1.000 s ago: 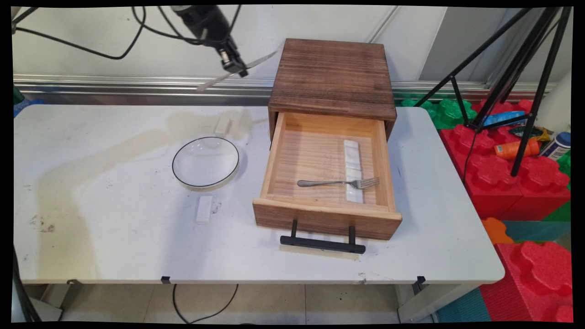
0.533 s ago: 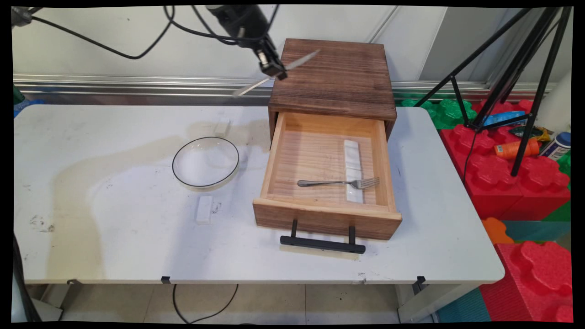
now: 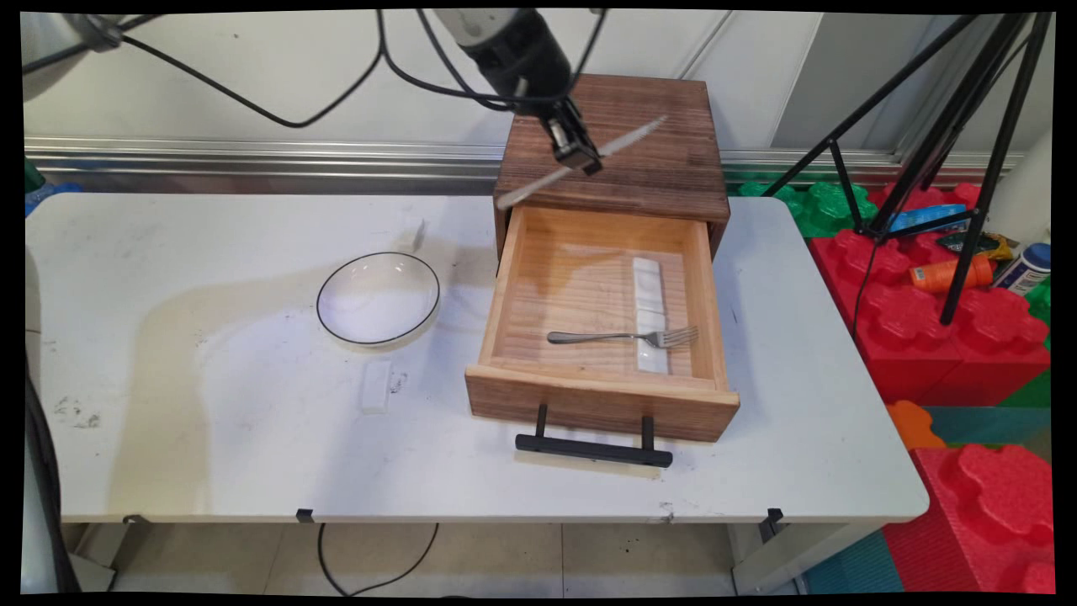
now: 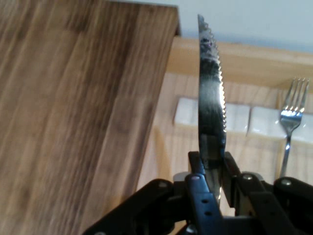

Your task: Place the picked object into the drawer

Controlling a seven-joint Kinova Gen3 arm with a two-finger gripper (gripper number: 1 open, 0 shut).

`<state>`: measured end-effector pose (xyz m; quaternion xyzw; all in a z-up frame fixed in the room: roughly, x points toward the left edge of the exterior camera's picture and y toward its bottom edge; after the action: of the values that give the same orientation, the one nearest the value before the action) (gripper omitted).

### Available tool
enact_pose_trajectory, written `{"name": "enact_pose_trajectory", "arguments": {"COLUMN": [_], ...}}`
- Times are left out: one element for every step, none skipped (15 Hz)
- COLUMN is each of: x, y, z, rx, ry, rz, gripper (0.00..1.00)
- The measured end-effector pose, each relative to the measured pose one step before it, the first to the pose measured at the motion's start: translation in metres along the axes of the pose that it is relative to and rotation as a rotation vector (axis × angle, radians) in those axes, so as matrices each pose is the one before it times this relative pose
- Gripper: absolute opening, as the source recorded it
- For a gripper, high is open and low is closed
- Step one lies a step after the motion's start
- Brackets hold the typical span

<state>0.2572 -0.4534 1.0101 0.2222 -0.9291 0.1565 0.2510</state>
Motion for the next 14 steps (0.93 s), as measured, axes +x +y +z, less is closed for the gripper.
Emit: {"name": "enact_pose_trajectory", "arguments": {"x": [0.00360,0.00238,0.00120,0.00125,-0.00020,-0.00017,-0.00048,-0.00088,-0.00091,-0.00191,-0.00152,-0.00110,-0.00173,-0.00123], "y": [0.00307,0.00241,0.00145,0.00121,0.00037,0.00018,-0.00016,-0.00027,-0.00038,-0.00070,-0.00063,-0.00054,-0.00065,-0.00037], "z": [0.00843,0.00902,0.00812,0.00927,0.00641,0.00684,0.00967,0.00820,0.00905,0.00874,0.00737,0.00484,0.00703,0.00451], "rx": [-0.01060,-0.00994,-0.00708,-0.00716,-0.00358,-0.00364,-0.00502,-0.00409,-0.00441,-0.00343,-0.00296,-0.00183,-0.00323,-0.00239], "ry": [0.00503,0.00279,0.00063,0.00007,-0.00113,-0.00147,-0.00267,-0.00256,-0.00270,-0.00426,-0.00417,-0.00320,-0.00462,-0.00287], "rz": [0.00241,0.00372,0.00366,0.00443,0.00241,0.00360,0.00471,0.00389,0.00380,0.00411,0.00453,0.00348,0.00493,0.00332], "gripper": [0.00,0.00,0.00,0.00,0.00,0.00,0.00,0.00,0.00,0.00,0.00,0.00,0.00,0.00]}}
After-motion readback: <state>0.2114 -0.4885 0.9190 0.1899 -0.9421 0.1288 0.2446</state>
